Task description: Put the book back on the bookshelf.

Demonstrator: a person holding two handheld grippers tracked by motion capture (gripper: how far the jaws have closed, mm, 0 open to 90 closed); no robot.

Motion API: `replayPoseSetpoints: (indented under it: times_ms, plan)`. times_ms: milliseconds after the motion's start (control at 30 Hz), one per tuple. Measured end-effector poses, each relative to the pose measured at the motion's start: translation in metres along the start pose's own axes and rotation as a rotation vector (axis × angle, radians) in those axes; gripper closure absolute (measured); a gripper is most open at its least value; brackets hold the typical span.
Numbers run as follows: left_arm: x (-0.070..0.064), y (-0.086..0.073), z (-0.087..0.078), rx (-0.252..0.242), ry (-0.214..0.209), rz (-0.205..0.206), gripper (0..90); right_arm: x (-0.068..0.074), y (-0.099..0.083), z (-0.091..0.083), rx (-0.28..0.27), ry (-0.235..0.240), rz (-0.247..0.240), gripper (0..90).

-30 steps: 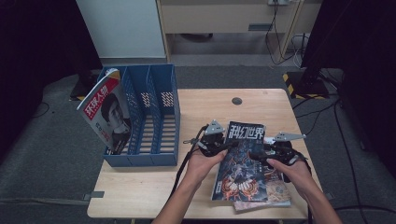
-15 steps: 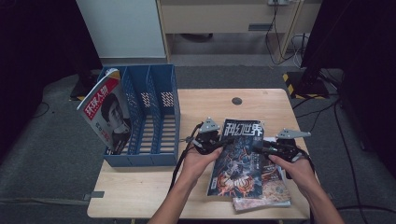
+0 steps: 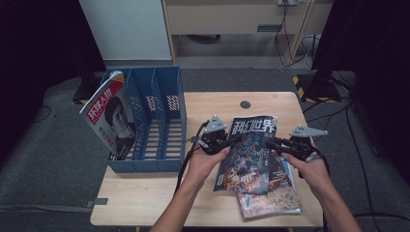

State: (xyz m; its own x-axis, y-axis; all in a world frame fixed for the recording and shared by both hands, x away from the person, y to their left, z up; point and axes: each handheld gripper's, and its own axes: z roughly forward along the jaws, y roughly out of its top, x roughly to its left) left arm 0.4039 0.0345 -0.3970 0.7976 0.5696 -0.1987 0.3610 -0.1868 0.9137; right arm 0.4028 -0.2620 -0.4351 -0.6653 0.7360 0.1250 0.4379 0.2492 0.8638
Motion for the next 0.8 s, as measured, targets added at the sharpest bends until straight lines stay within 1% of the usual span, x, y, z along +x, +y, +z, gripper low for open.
replayPoseSetpoints:
  times_ms: [67,167,300,400,500,633,700,800]
  plan:
    - [0.0,0.002,0.0,-0.013,0.008,0.012,82.1,0.0,0.005,-0.002,-0.011,-0.009,-0.006,71.1]
    - [0.002,0.004,-0.001,-0.031,0.016,0.019,82.1,0.0,0.013,-0.005,-0.021,-0.021,-0.024,72.1]
    - [0.004,0.005,-0.003,-0.051,0.027,0.024,82.1,0.0,0.02,-0.008,-0.033,-0.021,-0.028,73.3]
    - [0.004,0.007,-0.004,-0.066,0.032,0.03,82.1,0.001,0.026,-0.01,-0.041,-0.027,-0.045,73.8]
    - [0.004,0.01,-0.004,-0.099,0.037,0.047,82.1,0.002,0.032,-0.012,-0.051,-0.037,-0.058,74.6]
    - [0.003,0.013,-0.003,-0.129,0.046,0.071,82.1,0.001,0.042,-0.015,-0.066,-0.058,-0.07,75.6]
    - [0.003,0.012,-0.004,-0.129,0.046,0.072,82.1,0.002,0.045,-0.016,-0.07,-0.067,-0.078,76.0]
    - [0.004,0.008,-0.008,-0.137,0.043,0.067,82.0,0.004,0.045,-0.017,-0.069,-0.058,-0.092,76.5]
